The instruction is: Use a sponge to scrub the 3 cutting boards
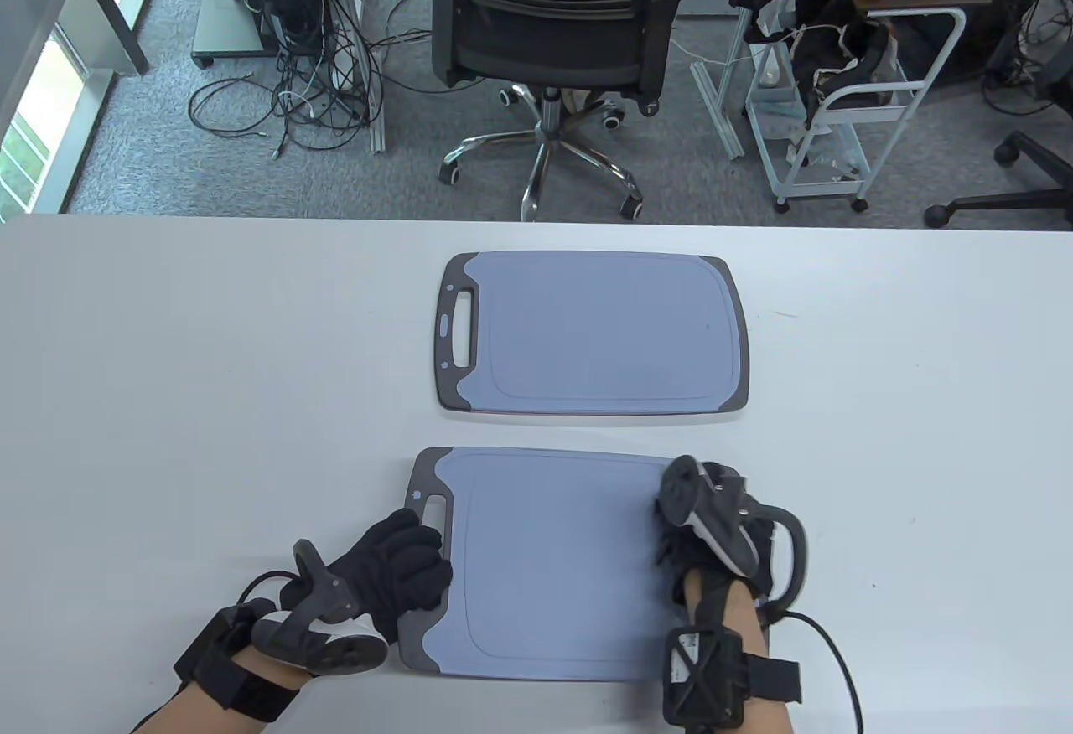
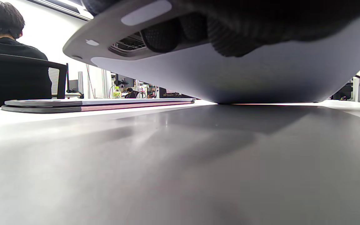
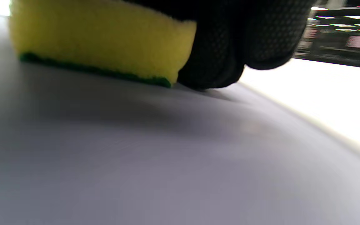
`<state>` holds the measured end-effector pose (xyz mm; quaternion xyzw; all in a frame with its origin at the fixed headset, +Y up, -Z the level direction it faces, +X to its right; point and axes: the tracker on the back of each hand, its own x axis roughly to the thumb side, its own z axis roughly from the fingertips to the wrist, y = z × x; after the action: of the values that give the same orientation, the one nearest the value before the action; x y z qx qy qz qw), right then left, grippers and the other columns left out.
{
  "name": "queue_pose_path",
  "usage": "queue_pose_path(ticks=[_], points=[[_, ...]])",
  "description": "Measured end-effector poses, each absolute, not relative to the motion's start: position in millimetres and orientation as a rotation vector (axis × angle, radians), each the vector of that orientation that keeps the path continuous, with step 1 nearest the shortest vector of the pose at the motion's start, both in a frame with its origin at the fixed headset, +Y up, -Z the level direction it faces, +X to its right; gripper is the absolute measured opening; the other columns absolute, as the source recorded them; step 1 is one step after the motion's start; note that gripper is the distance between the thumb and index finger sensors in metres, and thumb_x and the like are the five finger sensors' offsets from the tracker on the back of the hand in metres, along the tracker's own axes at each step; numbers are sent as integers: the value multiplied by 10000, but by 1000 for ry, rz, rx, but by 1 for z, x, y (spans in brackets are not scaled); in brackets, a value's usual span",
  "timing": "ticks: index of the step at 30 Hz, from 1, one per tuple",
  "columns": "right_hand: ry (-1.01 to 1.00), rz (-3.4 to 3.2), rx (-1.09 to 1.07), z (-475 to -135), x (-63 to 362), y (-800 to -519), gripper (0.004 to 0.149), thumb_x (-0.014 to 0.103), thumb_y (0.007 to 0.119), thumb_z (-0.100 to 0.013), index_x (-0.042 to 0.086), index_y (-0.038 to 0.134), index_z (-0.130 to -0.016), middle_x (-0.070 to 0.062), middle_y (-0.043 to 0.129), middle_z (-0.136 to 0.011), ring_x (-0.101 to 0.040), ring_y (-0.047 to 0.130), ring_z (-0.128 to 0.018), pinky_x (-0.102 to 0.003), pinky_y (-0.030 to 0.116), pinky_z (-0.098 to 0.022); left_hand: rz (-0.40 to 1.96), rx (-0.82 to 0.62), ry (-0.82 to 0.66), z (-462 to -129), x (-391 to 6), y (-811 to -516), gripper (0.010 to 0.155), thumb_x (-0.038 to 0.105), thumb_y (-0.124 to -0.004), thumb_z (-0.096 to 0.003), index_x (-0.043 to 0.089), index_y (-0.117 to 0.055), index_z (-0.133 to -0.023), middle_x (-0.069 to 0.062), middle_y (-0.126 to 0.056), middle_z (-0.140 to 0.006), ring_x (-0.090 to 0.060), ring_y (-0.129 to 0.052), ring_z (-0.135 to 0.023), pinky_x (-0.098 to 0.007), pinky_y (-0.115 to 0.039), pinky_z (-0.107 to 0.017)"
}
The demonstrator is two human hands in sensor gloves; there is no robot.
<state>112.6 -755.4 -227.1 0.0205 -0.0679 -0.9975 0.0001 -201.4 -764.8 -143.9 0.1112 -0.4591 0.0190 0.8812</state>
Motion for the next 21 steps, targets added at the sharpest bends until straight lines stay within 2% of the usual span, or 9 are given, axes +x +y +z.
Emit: queue_pose_path(ticks=[4,6,7,9,12,16,18,20,21], points=[[-150,-3056,-597,-197,-9,-736,726,588,669,-506,105,619,-1046,-107,813,-810,-252,898,-607,-466,775,-514,31,238,-957,-143,-201,-765,448,428,-825,-606,317,-565,-955,105,-715,-936,-198,-756,-1006,-543,-601,-800],[-78,-2998,-757,-181,-45,-730,705,556,667,-522,90,619,-1049,-106,815,-815,-255,899,-613,-468,775,-521,23,246,-964,-140,-200,-765,446,429,-830,-604,310,-570,-946,94,-727,-924,-208,-765,-992,-545,-606,-797],[-26,-2942,-647,-180,-47,-731,701,548,663,-504,96,638,-1039,-103,832,-810,-263,908,-610,-480,776,-520,15,249,-962,-140,-200,-764,439,424,-835,-604,304,-582,-942,89,-740,-920,-212,-772,-990,-546,-609,-795],[-77,-2920,-663,-186,-29,-733,714,607,609,-517,147,594,-1064,-53,810,-834,-214,901,-626,-439,784,-530,25,237,-962,-141,-200,-764,440,427,-834,-605,310,-583,-947,95,-739,-925,-207,-772,-995,-546,-613,-794],[-176,-3100,-328,-198,32,-742,716,579,671,-502,126,621,-1054,-95,814,-822,-259,895,-616,-476,765,-521,19,239,-963,-140,-200,-765,441,425,-832,-606,309,-580,-949,95,-734,-928,-205,-766,-998,-547,-606,-795],[-258,-3056,384,-209,160,-760,714,570,671,-500,106,641,-1042,-107,825,-812,-265,899,-609,-479,767,-512,35,229,-958,-142,-200,-765,441,421,-829,-608,310,-575,-951,95,-726,-933,-209,-751,-1006,-549,-587,-798],[-364,-3063,692,-203,205,-767,714,559,673,-510,86,631,-1043,-117,809,-820,-277,888,-619,-486,756,-516,32,232,-959,-142,-201,-765,441,417,-826,-611,308,-570,-953,93,-720,-935,-213,-740,-1010,-551,-574,-799],[-314,-3190,729,-198,217,-769,718,557,706,-511,80,638,-1044,-128,800,-813,-281,879,-611,-488,750,-510,29,235,-960,-141,-200,-765,442,419,-825,-610,308,-570,-953,92,-719,-936,-212,-741,-1009,-551,-575,-800],[-273,-3210,705,-200,209,-767,718,526,739,-507,42,661,-1033,-172,809,-802,-325,878,-604,-521,737,-504,29,235,-960,-141,-200,-765,439,417,-824,-613,307,-569,-954,92,-718,-936,-212,-738,-1011,-550,-574,-800]])
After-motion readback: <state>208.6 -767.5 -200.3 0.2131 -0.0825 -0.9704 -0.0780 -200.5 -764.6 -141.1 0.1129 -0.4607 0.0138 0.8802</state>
